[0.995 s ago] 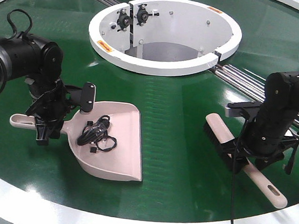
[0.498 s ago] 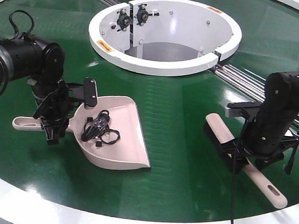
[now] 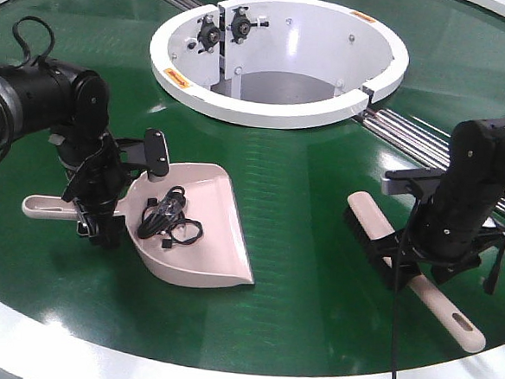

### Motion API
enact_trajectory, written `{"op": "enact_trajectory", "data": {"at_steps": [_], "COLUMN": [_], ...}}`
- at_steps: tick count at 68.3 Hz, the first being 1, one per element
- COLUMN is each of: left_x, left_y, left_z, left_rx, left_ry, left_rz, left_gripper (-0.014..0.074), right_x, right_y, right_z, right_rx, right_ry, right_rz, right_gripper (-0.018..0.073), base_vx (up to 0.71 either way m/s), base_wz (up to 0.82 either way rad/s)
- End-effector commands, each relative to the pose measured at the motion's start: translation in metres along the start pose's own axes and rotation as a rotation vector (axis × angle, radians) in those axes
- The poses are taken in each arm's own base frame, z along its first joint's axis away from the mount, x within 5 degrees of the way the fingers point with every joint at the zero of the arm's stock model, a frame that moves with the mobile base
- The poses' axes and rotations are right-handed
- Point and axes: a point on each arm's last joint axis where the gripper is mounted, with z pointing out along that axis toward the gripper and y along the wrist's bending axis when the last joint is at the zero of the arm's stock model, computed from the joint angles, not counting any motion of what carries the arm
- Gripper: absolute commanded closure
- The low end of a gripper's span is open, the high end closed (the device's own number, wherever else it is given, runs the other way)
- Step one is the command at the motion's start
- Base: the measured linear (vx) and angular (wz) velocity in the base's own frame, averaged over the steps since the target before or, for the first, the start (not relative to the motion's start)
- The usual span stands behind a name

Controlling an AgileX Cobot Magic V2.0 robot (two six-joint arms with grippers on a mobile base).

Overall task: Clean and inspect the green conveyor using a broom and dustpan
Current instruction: 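Release the brush and dustpan and lift both grippers away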

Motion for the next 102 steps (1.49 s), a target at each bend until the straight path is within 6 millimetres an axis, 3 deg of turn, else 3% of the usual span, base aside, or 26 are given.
{"op": "enact_trajectory", "data": {"at_steps": [1, 16, 29, 46, 63, 78, 87, 93, 102], "left_x": [-0.004, -0.001, 0.001, 0.007, 0.025, 0.045, 0.056, 0.062, 0.077], "left_y": [-0.002, -0.007, -0.017, -0.038, -0.07, -0.1, -0.123, -0.139, -0.165], "left_z": [-0.028, -0.033, -0.053, -0.115, -0.182, -0.231, -0.247, -0.245, -0.224], "left_rx": [-0.037, 0.005, 0.024, -0.045, -0.147, -0.245, -0.256, -0.26, -0.317], "left_ry": [-0.065, -0.047, -0.094, -0.251, -0.423, -0.557, -0.654, -0.719, -0.795], "left_rz": [-0.022, -0.025, -0.041, -0.1, -0.237, -0.372, -0.391, -0.4, -0.398], "left_gripper": [-0.0015, 0.0032, 0.0062, 0.0066, 0.0077, 0.0077, 0.008, 0.009, 0.0111], "right_x": [0.001, 0.01, 0.024, 0.053, 0.1, 0.155, 0.191, 0.212, 0.241], "right_y": [-0.005, -0.006, -0.006, -0.006, -0.004, 0.0, 0.002, 0.003, 0.004], "right_z": [-0.034, -0.061, -0.089, -0.142, -0.187, -0.18, -0.168, -0.16, -0.148], "right_rx": [0.033, 0.039, 0.031, 0.027, 0.01, 0.004, 0.008, 0.013, 0.036], "right_ry": [-0.126, -0.209, -0.285, -0.493, -0.815, -1.063, -1.198, -1.275, -1.368], "right_rz": [-0.01, 0.006, 0.015, 0.025, 0.037, 0.036, 0.037, 0.033, 0.01], "right_gripper": [0.0124, 0.0124, 0.0124, 0.0124, 0.0124, 0.0124, 0.0124, 0.0124, 0.0124], "base_vx": [0.0, 0.0, 0.0, 0.0, 0.0, 0.0, 0.0, 0.0, 0.0], "base_wz": [0.0, 0.0, 0.0, 0.0, 0.0, 0.0, 0.0, 0.0, 0.0]}}
